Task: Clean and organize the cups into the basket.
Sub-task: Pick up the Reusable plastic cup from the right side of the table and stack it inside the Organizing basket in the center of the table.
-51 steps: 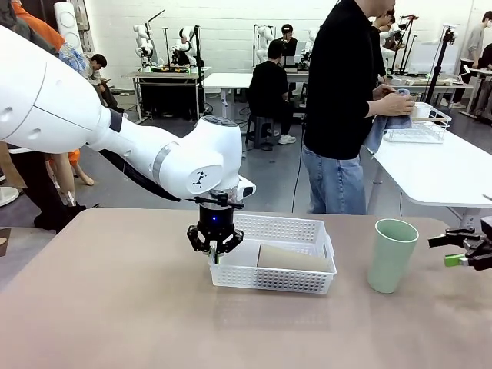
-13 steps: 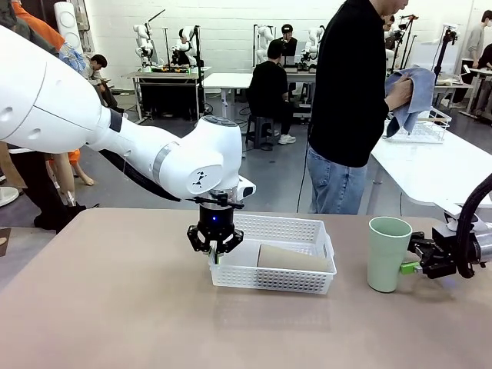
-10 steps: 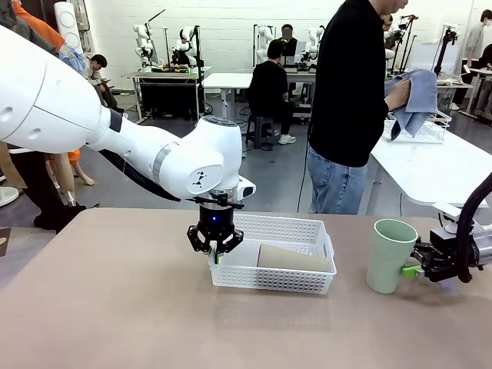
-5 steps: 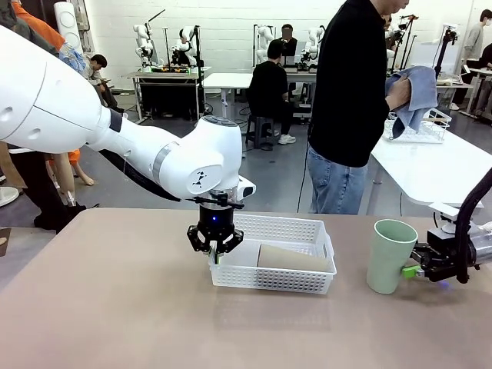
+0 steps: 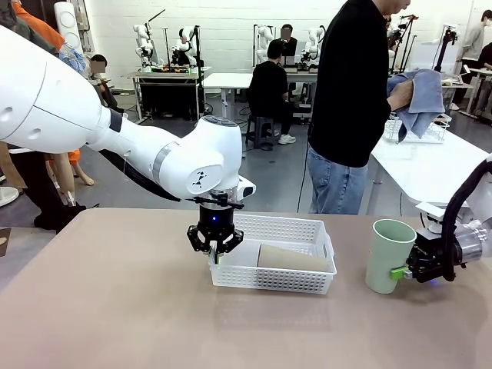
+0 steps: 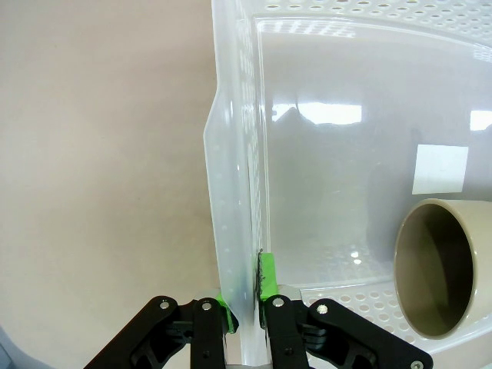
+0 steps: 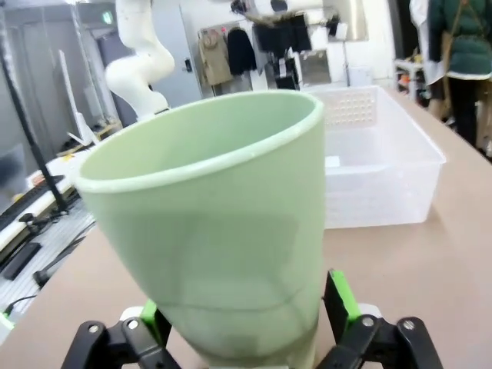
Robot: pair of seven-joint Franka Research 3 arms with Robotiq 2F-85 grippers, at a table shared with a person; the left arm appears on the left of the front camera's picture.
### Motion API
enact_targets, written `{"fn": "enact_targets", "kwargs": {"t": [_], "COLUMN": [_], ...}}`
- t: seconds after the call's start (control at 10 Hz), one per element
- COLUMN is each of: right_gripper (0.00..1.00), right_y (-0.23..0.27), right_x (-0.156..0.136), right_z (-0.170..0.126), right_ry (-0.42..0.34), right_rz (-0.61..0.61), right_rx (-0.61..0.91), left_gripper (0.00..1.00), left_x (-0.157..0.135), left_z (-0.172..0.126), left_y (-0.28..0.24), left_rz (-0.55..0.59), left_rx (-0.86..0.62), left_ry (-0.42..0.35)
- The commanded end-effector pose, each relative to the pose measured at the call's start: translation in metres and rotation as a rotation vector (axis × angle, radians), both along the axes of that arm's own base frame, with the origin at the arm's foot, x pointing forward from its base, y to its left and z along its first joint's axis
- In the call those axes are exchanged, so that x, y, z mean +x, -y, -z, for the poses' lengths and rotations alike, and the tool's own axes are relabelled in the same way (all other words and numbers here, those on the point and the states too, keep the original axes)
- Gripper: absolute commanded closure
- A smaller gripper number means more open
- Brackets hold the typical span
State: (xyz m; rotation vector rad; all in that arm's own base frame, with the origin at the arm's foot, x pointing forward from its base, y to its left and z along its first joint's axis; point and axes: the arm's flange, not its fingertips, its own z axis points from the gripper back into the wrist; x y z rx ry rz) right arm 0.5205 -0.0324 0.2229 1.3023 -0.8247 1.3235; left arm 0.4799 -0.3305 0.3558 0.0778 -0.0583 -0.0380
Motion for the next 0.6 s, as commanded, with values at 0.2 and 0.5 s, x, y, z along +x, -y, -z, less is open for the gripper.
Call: {"fn": "enact_targets", "kwargs": {"t": [0.2,0.5], "right_gripper": [0.00,0.60], "right_y": [-0.0114,-0.0118], "right_x": [0.0011,-0.0007], "right_z": [0.0025,0.0027], "right_ry": [0.058,0.082], "right_rz": [0.008,-0.009], "right_rx": [0.012,0.012], "left_gripper": [1.00,1.00], "left_x": [-0.0002,-0.0002], "left_z": [0.0006,0.0006], "left_y": [0.0001,0.0001], "left_rz": [0.001,0.001], "left_rx": [0.001,0.001], "left_ry": [-0.001,-0.001]}}
